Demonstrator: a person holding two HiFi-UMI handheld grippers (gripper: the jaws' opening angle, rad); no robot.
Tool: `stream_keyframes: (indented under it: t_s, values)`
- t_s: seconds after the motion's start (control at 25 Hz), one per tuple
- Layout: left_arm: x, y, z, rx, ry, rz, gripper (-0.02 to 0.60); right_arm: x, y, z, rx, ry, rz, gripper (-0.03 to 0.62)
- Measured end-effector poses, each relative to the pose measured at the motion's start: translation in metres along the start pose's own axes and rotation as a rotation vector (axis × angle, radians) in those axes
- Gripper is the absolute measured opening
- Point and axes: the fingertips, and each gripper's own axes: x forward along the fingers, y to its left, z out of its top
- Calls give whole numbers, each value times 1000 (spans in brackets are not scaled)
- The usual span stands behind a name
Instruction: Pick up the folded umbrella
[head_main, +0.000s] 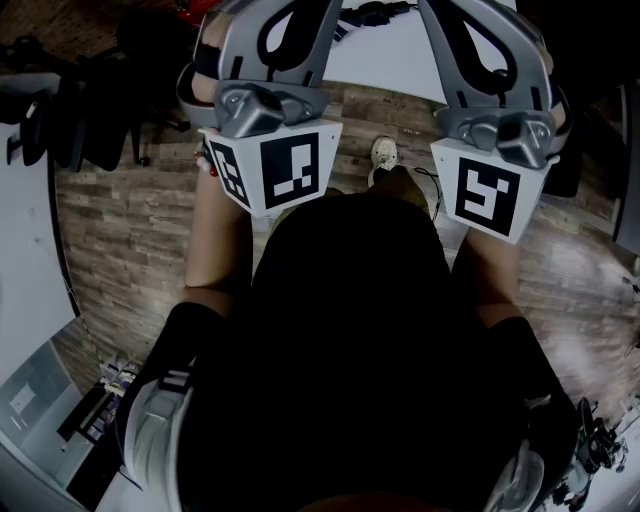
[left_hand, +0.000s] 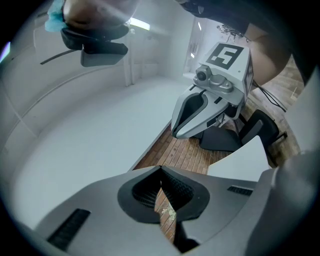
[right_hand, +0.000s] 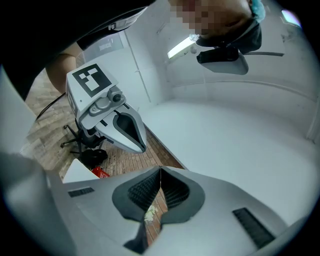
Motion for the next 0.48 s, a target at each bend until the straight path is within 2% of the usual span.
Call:
stream_keyframes:
  t_s: [0.48]
  values:
    - [55, -18, -6, 2, 19, -36, 12, 17, -17, -54, 31, 3, 21, 29]
